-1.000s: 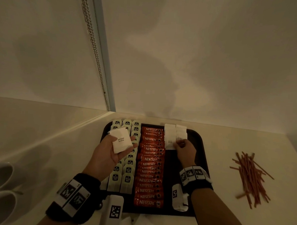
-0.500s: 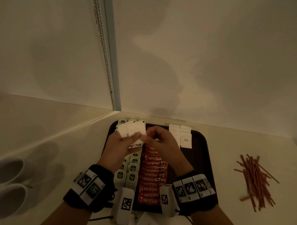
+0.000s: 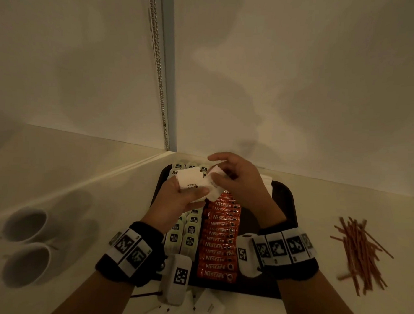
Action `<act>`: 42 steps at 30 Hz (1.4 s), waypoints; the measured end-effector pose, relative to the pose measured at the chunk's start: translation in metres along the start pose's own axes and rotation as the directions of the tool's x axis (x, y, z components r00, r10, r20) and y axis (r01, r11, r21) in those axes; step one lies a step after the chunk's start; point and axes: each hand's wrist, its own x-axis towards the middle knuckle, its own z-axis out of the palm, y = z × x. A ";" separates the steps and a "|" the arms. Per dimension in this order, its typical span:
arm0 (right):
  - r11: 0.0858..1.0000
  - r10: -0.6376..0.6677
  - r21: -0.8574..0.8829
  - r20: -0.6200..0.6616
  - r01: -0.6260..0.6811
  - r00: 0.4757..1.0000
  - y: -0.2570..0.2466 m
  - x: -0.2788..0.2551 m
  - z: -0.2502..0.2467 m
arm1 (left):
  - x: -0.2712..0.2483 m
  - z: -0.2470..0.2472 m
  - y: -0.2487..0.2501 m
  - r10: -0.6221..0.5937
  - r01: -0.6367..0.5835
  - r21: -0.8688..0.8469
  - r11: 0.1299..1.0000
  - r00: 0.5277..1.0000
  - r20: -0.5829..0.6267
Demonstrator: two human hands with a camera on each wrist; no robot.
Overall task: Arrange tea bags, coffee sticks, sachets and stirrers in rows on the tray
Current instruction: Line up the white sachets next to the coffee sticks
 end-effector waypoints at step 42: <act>0.734 0.534 -0.115 -0.511 -0.669 0.674 0.192 -0.040 -0.090 | 0.008 -0.008 -0.014 -0.256 0.227 -0.381 0.896 0.966 -0.026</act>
